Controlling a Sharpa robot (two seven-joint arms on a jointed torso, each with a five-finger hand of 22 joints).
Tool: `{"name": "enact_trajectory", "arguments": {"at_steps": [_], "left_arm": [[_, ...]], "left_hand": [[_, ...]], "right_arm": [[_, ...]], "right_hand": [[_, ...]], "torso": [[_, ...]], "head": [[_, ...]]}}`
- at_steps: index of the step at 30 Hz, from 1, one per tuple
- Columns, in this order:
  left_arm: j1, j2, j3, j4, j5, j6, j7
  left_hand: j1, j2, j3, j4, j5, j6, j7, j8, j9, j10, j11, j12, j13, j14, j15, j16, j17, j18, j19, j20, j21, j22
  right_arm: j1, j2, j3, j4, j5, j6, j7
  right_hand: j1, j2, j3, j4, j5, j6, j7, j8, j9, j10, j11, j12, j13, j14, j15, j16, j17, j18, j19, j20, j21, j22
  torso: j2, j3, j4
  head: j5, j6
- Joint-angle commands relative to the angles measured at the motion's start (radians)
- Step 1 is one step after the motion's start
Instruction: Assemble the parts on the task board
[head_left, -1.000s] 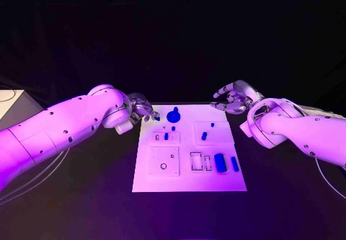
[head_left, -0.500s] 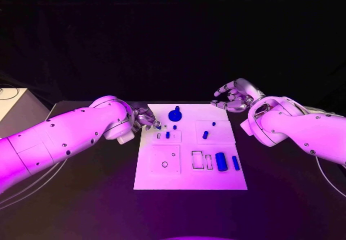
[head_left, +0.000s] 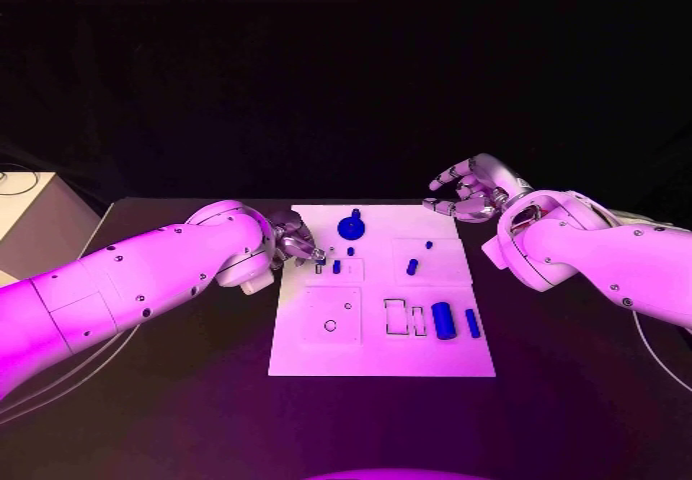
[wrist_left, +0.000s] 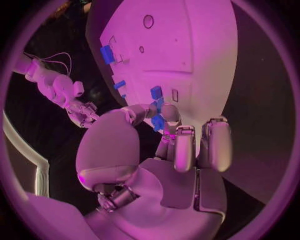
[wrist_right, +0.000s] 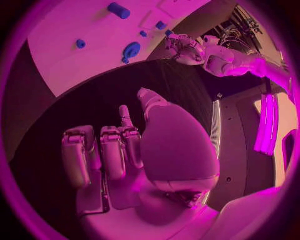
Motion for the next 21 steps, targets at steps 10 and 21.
{"name": "enact_trajectory", "arguments": {"at_steps": [10,21], "left_arm": [[-0.005,0.010,-0.011,-0.009,-0.070,0.022,-0.004],[-0.007,0.012,-0.013,-0.015,-0.102,0.020,-0.007]], "left_hand": [[0.002,0.011,0.176,-0.183,0.004,0.011,-0.003,0.004,0.002,0.008,-0.001,0.007,0.001,0.095,-0.006,0.004,0.233,-0.006,0.005,0.000,0.005,0.053],[0.002,0.010,0.176,-0.184,0.005,0.012,-0.004,0.004,0.002,0.008,-0.002,0.007,0.001,0.095,-0.007,0.005,0.234,-0.006,0.006,-0.001,0.005,0.054]], "right_arm": [[-0.001,0.001,0.000,0.003,-0.007,0.009,0.008],[-0.001,0.000,0.000,0.004,-0.007,0.010,0.009]], "right_hand": [[-0.007,0.000,0.001,-0.002,0.004,-0.001,-0.003,0.002,0.001,0.054,0.001,-0.003,0.214,0.104,0.002,0.002,0.257,-0.014,0.105,0.006,0.002,0.263],[-0.007,0.000,0.001,-0.002,0.004,-0.001,-0.003,0.002,0.001,0.054,0.001,-0.003,0.214,0.104,0.002,0.002,0.257,-0.014,0.105,0.006,0.002,0.263]], "torso": [[0.000,0.0004,-0.0007],[0.000,0.0007,-0.0005]], "head": [[0.002,-0.008],[0.003,-0.013]]}}
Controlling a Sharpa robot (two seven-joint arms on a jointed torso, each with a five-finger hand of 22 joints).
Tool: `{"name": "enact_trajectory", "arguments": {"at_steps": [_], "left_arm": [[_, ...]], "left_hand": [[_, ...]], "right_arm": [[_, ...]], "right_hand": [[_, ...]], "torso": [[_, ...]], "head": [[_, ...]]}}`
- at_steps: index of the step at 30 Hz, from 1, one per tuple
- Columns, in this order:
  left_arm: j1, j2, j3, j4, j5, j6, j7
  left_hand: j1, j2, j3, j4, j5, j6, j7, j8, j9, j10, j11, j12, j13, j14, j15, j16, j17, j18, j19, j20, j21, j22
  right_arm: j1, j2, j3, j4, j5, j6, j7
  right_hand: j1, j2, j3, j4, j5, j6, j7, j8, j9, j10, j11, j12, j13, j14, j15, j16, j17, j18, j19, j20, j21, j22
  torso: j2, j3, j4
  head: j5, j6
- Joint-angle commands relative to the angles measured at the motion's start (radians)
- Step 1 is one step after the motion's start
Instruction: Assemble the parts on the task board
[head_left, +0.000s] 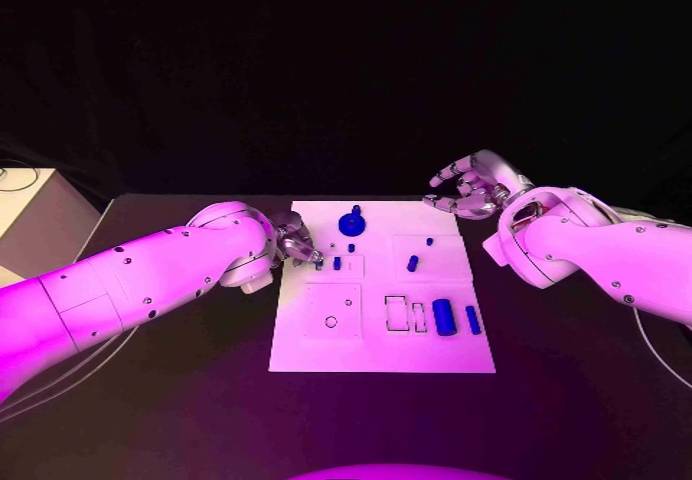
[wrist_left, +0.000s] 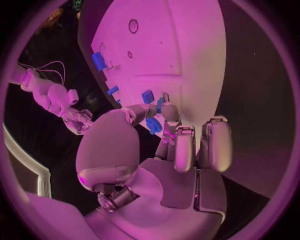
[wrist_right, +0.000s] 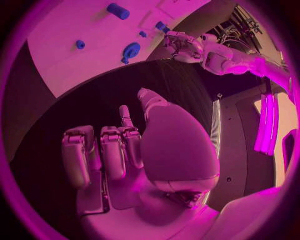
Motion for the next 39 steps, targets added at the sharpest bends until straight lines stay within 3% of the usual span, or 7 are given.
{"name": "enact_trajectory", "arguments": {"at_steps": [1,20,39], "left_arm": [[0.000,0.002,0.000,0.000,-0.028,0.014,-0.002],[-0.001,0.001,0.000,-0.002,-0.032,0.059,-0.007],[-0.001,0.010,-0.001,-0.014,-0.034,0.053,-0.007]], "left_hand": [[0.001,0.010,0.176,-0.184,0.005,0.011,-0.004,0.003,0.002,0.008,-0.002,0.007,0.001,0.095,-0.007,0.005,0.234,-0.006,0.006,-0.001,0.006,0.054],[0.001,0.009,0.177,-0.185,0.006,0.012,-0.004,0.004,0.002,0.008,-0.002,0.006,-0.001,0.095,-0.007,0.005,0.235,-0.006,0.005,-0.001,0.005,0.053],[0.000,0.009,0.177,-0.186,0.006,0.012,-0.004,0.003,0.003,0.008,-0.002,0.005,-0.002,0.095,-0.007,0.005,0.234,-0.006,0.005,-0.002,0.004,0.052]], "right_arm": [[-0.001,0.000,0.000,0.002,-0.007,0.010,0.008],[-0.001,-0.001,0.000,0.003,-0.007,0.010,0.008],[-0.001,-0.002,0.000,0.004,-0.007,0.009,0.008]], "right_hand": [[-0.007,0.000,0.001,-0.002,0.004,-0.001,-0.003,0.002,0.001,0.054,0.001,-0.003,0.214,0.104,0.002,0.002,0.257,-0.014,0.105,0.006,0.002,0.263],[-0.010,0.000,0.003,-0.001,0.006,0.000,-0.003,0.003,0.002,0.054,0.000,-0.003,0.214,0.104,0.002,0.002,0.256,-0.014,0.105,0.006,0.002,0.263],[-0.010,0.000,0.003,-0.001,0.006,0.000,-0.003,0.003,0.002,0.054,0.000,-0.003,0.214,0.104,0.002,0.002,0.256,-0.014,0.105,0.006,0.002,0.263]], "torso": [[0.000,0.0008,-0.0007],[0.000,0.0005,0.0001],[0.001,0.0007,-0.0008]], "head": [[0.001,-0.003],[0.002,-0.006],[0.001,-0.010]]}}
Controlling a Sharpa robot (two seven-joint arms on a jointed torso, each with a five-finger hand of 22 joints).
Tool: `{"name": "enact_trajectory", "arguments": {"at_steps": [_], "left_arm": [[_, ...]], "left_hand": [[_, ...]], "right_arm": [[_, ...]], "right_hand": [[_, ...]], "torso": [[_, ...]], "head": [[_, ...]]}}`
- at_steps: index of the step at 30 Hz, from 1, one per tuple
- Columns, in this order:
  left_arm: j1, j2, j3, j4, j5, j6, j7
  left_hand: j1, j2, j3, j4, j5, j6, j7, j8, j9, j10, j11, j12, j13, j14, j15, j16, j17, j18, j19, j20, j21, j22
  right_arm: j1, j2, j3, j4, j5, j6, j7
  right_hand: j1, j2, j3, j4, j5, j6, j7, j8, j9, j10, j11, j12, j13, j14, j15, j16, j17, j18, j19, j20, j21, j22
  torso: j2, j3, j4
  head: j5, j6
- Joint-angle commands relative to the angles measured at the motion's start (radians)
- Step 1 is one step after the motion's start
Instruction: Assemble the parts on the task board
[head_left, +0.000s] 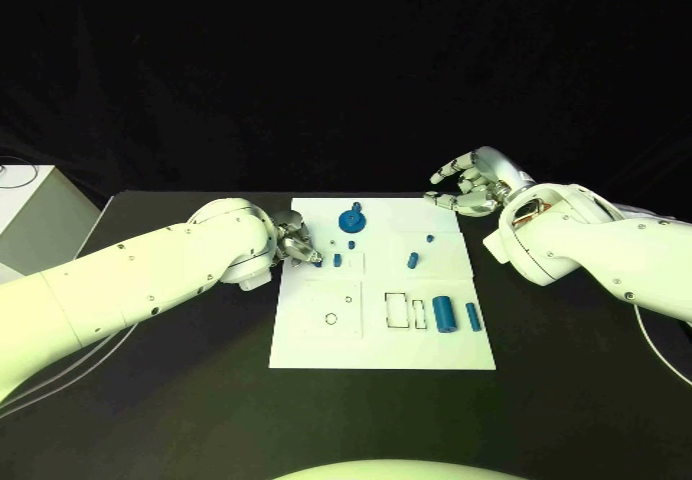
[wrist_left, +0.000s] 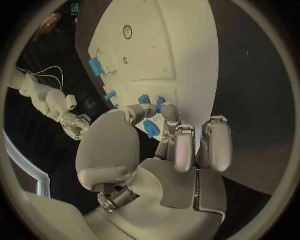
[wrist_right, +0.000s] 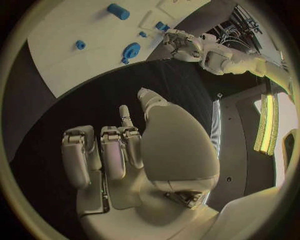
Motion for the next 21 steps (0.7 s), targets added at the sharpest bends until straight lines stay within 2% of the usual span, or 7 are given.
{"name": "enact_trajectory", "arguments": {"at_steps": [1,10,21], "left_arm": [[0.000,0.004,0.000,-0.004,-0.007,0.010,0.000],[-0.001,0.010,-0.001,-0.009,-0.008,0.022,0.000],[-0.001,0.017,-0.001,-0.018,-0.014,0.077,-0.003]], "left_hand": [[-0.001,0.008,0.180,-0.184,0.002,0.012,-0.004,0.004,0.003,0.003,-0.001,0.005,-0.001,0.095,-0.007,0.005,0.234,-0.006,0.005,-0.002,0.005,0.052],[-0.001,0.008,0.181,-0.184,0.002,0.012,-0.004,0.004,0.003,0.002,-0.001,0.003,-0.003,0.095,-0.007,0.005,0.234,-0.007,0.006,-0.002,0.006,0.054],[-0.001,0.009,0.181,-0.184,0.001,0.012,-0.004,0.004,0.003,0.001,-0.001,0.002,-0.005,0.096,-0.008,0.006,0.236,-0.006,0.005,-0.002,0.005,0.052]], "right_arm": [[0.000,0.000,0.000,0.002,-0.007,0.009,0.008],[0.000,-0.001,0.000,0.005,-0.007,0.009,0.009],[0.000,-0.002,0.000,0.006,-0.007,0.010,0.008]], "right_hand": [[-0.010,0.000,0.003,-0.001,0.006,0.000,-0.003,0.003,0.001,0.054,0.000,-0.003,0.213,0.104,0.002,0.002,0.256,-0.014,0.105,0.006,0.002,0.263],[-0.010,0.000,0.003,-0.001,0.006,0.000,-0.003,0.003,0.001,0.054,0.000,-0.003,0.213,0.104,0.002,0.002,0.256,-0.014,0.105,0.006,0.002,0.263],[-0.010,0.000,0.003,-0.001,0.006,0.000,-0.003,0.003,0.001,0.054,0.000,-0.003,0.213,0.104,0.002,0.002,0.256,-0.014,0.105,0.006,0.002,0.263]], "torso": [[0.001,0.0001,0.0004],[0.000,0.0002,-0.0002],[0.000,-0.0002,0.0000]], "head": [[-0.001,-0.001],[-0.001,-0.005],[-0.003,-0.011]]}}
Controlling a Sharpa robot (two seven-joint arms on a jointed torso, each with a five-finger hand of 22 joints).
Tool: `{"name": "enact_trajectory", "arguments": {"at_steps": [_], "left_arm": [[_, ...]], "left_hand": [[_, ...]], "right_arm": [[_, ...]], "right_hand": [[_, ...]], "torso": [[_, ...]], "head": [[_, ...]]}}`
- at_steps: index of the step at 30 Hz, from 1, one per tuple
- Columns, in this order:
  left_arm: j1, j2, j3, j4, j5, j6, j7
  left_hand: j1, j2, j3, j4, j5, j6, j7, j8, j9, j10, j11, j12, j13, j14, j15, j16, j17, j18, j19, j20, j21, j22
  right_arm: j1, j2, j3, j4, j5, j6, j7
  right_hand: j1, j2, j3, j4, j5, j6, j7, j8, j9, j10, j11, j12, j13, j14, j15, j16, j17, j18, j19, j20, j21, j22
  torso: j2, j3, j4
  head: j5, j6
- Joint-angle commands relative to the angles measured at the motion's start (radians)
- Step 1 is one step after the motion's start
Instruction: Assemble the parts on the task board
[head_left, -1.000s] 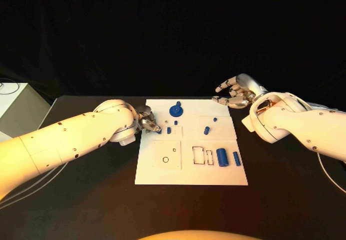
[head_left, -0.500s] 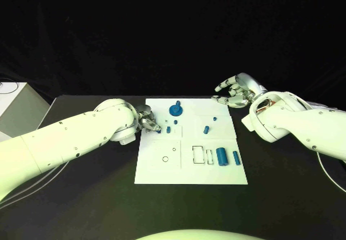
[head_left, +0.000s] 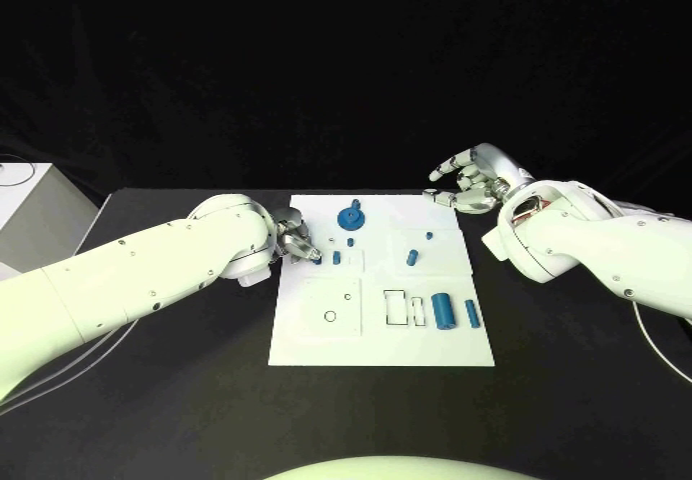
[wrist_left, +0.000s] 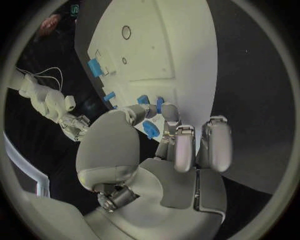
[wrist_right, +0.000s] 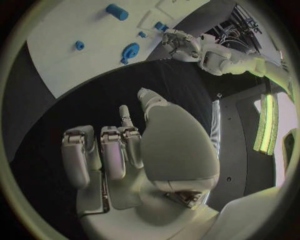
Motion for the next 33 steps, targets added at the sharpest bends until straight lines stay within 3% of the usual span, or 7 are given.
{"name": "enact_trajectory", "arguments": {"at_steps": [1,12,33], "left_arm": [[-0.003,0.006,-0.003,0.000,-0.008,0.056,-0.003],[-0.003,0.006,-0.002,0.000,-0.016,0.070,-0.003],[-0.003,0.008,0.004,-0.003,-0.015,0.030,0.002]], "left_hand": [[-0.001,0.009,0.181,-0.185,0.002,0.010,-0.002,0.003,0.001,0.001,-0.001,0.002,-0.002,0.096,-0.008,0.006,0.236,-0.006,0.005,-0.002,0.005,0.052],[-0.001,0.009,0.181,-0.185,0.002,0.010,-0.003,0.002,0.001,0.001,-0.001,0.003,-0.001,0.096,-0.008,0.007,0.238,-0.006,0.005,-0.002,0.005,0.053],[0.002,0.009,0.183,-0.189,0.002,0.011,-0.003,0.002,0.001,0.002,-0.002,0.003,-0.001,0.098,-0.008,0.009,0.242,-0.008,0.008,-0.003,0.008,0.057]], "right_arm": [[0.000,0.000,0.000,0.002,-0.007,0.010,0.008],[0.000,0.001,0.000,0.001,-0.007,0.010,0.009],[0.000,0.003,0.000,-0.001,-0.007,0.012,0.008]], "right_hand": [[-0.010,0.000,0.003,-0.001,0.006,0.000,-0.003,0.003,0.001,0.054,0.000,-0.003,0.213,0.104,0.002,0.002,0.256,-0.014,0.105,0.006,0.002,0.263],[-0.010,0.000,0.003,-0.001,0.006,0.000,-0.003,0.003,0.001,0.054,0.000,-0.003,0.213,0.104,0.002,0.002,0.256,-0.014,0.105,0.006,0.002,0.263],[-0.012,0.001,0.004,-0.001,0.006,0.001,-0.004,0.004,0.001,0.056,0.000,-0.002,0.215,0.104,0.001,0.001,0.255,-0.014,0.105,0.005,0.002,0.263]], "torso": [[0.000,-0.0002,0.0003],[0.001,-0.0009,0.0008],[0.000,-0.0010,0.0002]], "head": [[0.000,-0.003],[-0.001,-0.006],[-0.001,-0.013]]}}
